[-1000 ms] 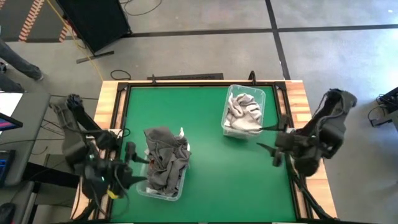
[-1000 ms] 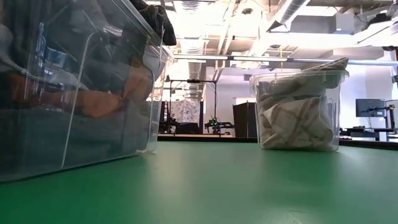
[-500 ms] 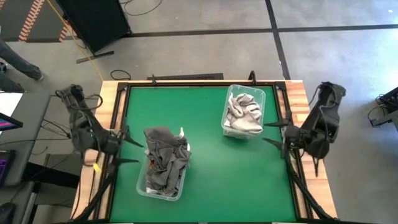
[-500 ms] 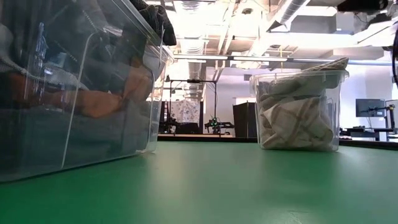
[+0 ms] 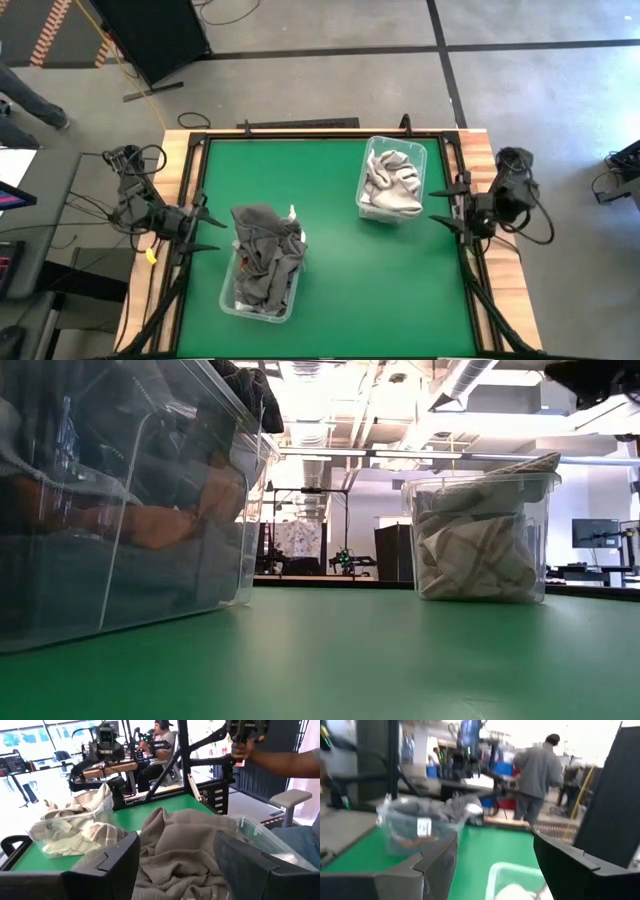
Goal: Sort towels by color in basket
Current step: Return to Home Position
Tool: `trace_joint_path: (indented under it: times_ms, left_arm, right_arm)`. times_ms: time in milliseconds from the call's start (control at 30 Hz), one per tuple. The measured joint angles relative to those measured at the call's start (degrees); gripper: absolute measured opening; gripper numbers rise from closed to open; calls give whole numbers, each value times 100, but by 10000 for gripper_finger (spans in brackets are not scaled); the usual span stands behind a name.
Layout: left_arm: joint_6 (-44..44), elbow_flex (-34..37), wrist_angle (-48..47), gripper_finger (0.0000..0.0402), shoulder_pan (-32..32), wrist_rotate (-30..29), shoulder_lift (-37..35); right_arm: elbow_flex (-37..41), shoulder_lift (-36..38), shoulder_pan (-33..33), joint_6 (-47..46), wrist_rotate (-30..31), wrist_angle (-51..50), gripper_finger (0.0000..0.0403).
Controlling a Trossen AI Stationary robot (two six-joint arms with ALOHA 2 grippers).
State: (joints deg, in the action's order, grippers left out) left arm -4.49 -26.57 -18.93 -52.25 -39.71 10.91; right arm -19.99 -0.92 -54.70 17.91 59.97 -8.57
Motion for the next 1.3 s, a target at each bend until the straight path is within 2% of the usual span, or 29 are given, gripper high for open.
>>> trace_joint_path:
  times_ms: [100,367,667,833,1000,1300]
  left_arm:
    - [70,235,-5,239,8,-42,-294]
    - [-88,711,597,239,24,-62,-1075]
    - [-916,1598,2363,239,81,-212,-1074]
    - [-928,2073,2757,239,383,-171,-1070]
    - [-865,2287,2968,239,826,553,-1070]
    - [-490,2315,2614,240,1698,1760,-1070]
  right_arm:
    - [244,12,256,623,-282,762,291]
    - [412,72,1066,688,-952,748,291]
    - [1096,83,2208,122,-1429,804,283]
    - [1402,82,2886,-190,-2243,990,268]
    - [1609,80,3518,-376,-3195,1093,252]
    - [1952,80,4580,-838,-4626,1223,225]
